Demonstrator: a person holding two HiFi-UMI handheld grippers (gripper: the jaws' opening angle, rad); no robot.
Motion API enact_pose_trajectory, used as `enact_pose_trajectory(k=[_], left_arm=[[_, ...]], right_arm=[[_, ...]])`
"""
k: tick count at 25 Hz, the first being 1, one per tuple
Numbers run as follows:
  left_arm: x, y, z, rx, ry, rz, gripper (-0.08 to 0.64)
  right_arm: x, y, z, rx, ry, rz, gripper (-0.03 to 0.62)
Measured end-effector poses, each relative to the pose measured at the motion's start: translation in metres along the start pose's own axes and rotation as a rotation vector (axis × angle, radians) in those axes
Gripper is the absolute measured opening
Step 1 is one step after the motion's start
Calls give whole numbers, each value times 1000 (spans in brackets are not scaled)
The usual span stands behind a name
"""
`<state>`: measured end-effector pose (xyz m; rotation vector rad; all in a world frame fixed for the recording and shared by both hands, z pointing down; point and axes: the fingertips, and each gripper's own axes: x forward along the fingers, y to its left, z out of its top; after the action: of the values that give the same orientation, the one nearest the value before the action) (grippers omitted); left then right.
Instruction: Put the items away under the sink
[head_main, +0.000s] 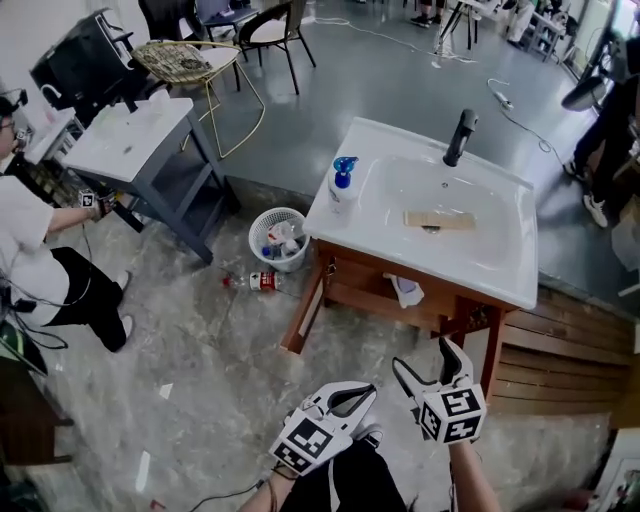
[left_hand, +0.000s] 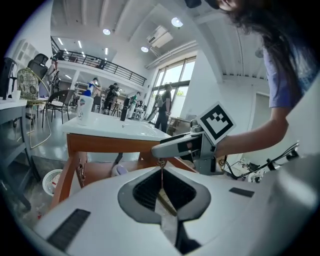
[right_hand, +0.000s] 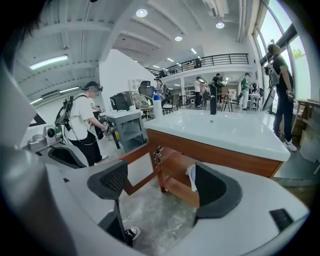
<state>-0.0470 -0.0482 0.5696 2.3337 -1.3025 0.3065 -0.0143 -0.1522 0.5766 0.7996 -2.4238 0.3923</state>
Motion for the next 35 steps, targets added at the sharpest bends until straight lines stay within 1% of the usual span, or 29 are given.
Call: enact_pose_trajectory(k=[5, 11, 14, 17, 18, 19, 21, 22, 25, 29, 35], left_arm=[[-21, -18, 23, 13, 0, 1, 17], [-35, -24, 52, 20, -18, 20, 18], [-38, -31, 67, 45, -22, 20, 17], [-42, -41, 81, 73, -31, 21, 18], [-43, -44, 86, 78, -36, 23, 17], [-44, -46, 90, 81, -42, 27, 17], [-47, -52, 97, 83, -58, 36, 17], [-48, -55, 101, 83, -65, 40, 17], [-51, -67, 106, 90, -74, 53, 17], [-54, -81, 112, 112, -72, 75, 17], [-60, -104, 122, 98, -109, 118, 17]], right_arm=[[-39, 15, 23, 18, -36, 32, 436], [-81, 27, 47, 108, -79, 53, 425], [-101, 30, 52, 137, -90, 55, 419], [-120, 30, 55, 143, -99, 49, 402], [-127, 29, 56, 146, -106, 43, 386], [-132, 28, 59, 150, -117, 32, 355], [-142, 22, 64, 153, -144, -3, 242], [-147, 21, 66, 148, -154, -17, 205], [-162, 19, 72, 141, -181, -19, 197], [-181, 22, 75, 166, -219, 11, 148], [-202, 23, 65, 145, -235, 41, 120]])
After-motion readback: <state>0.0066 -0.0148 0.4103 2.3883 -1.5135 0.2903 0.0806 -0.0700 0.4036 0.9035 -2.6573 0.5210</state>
